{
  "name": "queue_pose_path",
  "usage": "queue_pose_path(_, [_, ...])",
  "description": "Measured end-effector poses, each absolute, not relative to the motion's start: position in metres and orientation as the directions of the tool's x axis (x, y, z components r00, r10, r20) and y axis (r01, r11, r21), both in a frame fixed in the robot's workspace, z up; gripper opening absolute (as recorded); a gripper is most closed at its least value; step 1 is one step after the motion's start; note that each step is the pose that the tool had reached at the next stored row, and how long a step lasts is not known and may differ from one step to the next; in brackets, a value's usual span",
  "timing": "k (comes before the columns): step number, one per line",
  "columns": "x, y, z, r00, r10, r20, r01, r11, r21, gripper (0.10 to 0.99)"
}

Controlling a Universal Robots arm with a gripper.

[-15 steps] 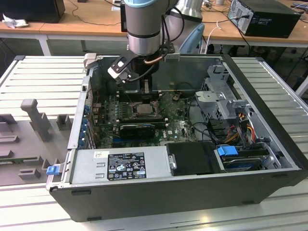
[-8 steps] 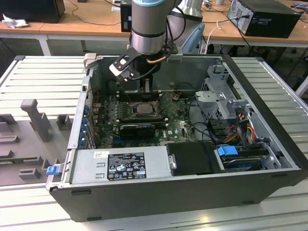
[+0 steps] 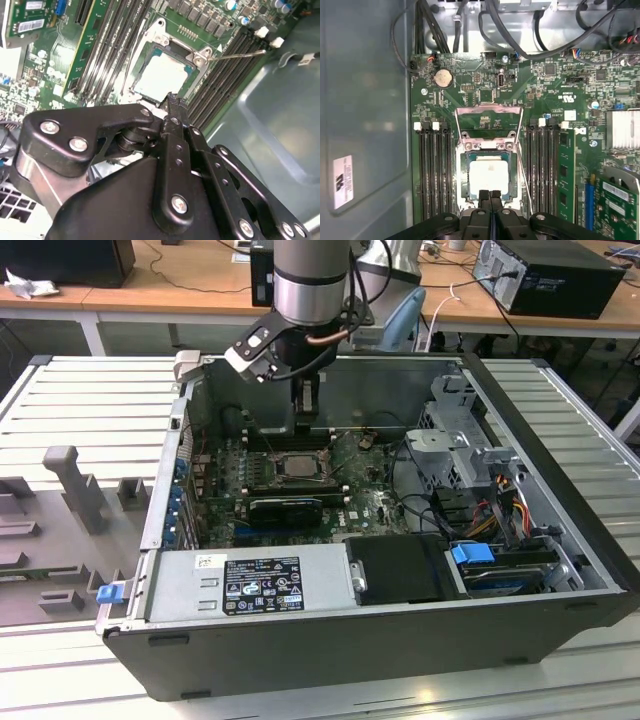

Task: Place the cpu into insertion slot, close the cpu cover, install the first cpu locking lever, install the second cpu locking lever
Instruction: 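Close the cpu cover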

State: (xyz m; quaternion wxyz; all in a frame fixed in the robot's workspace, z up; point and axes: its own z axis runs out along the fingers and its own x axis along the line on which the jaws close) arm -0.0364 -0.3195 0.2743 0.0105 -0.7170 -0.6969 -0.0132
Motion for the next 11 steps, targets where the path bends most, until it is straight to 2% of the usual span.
queue_pose_path(11, [-0.036, -0.319, 0.296, 0.028, 0.999, 0.034, 1.000, -0.029, 0.003, 0.106])
